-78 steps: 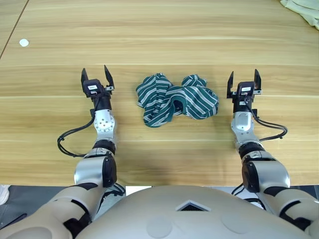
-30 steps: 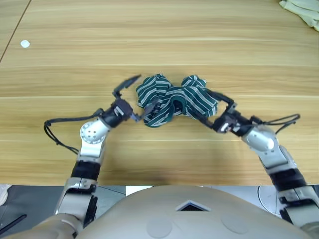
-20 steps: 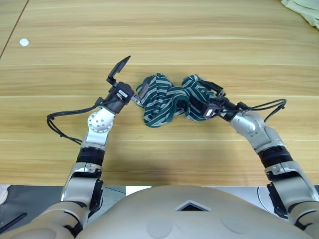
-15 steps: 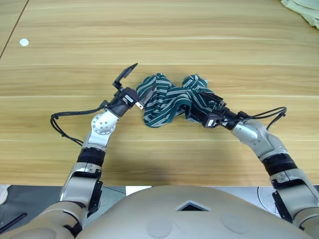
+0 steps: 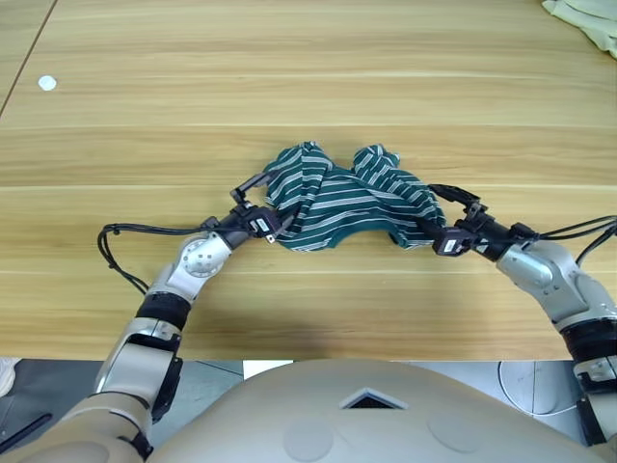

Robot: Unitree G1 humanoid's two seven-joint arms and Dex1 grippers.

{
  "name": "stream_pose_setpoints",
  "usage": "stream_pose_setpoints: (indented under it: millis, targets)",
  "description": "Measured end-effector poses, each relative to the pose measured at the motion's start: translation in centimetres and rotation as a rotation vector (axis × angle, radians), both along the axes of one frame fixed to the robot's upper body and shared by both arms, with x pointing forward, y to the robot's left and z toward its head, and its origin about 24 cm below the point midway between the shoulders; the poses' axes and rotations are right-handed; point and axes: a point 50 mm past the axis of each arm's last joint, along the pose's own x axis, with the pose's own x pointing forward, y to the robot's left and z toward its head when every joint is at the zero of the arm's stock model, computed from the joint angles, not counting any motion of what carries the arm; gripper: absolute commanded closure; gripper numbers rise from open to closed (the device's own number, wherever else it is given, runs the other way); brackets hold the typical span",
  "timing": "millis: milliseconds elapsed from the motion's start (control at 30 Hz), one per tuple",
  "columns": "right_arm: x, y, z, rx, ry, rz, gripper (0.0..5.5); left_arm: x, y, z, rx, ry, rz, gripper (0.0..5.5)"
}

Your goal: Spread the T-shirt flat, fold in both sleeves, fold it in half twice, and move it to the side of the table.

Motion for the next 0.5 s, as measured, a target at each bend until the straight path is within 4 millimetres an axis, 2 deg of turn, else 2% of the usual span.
stream_pose_setpoints:
  millis: [100, 167, 233, 300, 333, 400, 433, 500]
  targets:
    - [0.6, 2.4, 2.7, 0.277, -0.151, 0.006, 1.73, 0.4, 0.9, 2.4, -0.093, -0.122, 0.051, 1.25]
    - [1.3, 1.8, 5.7, 0.459, -0.274, -0.069, 1.73, 0.0, 2.1, 5.2, -0.231, -0.221, 0.106, 1.25]
    - [1.2, 0.7, 7.5, 0.527, -0.332, -0.119, 1.73, -1.3, 2.7, 7.5, -0.332, -0.264, 0.082, 1.25]
    - [0.2, -0.5, 7.8, 0.453, -0.315, -0.135, 1.73, -3.8, 2.3, 8.5, -0.322, -0.221, -0.025, 1.25]
    - [-0.6, -1.4, 7.5, 0.349, -0.278, -0.138, 1.73, -5.1, 2.0, 8.2, -0.269, -0.156, -0.081, 1.25]
    - [-2.2, -2.7, 6.4, 0.166, -0.187, -0.144, 1.73, -6.8, 1.5, 6.7, -0.117, -0.036, -0.159, 1.25]
    - [-3.5, -3.9, 5.1, 0.040, -0.094, -0.166, 1.73, -7.8, 1.6, 5.2, 0.012, 0.060, -0.200, 1.25]
    - [-5.2, -5.0, 3.4, -0.094, 0.026, -0.191, 1.73, -8.8, 1.9, 3.8, 0.140, 0.155, -0.237, 1.25]
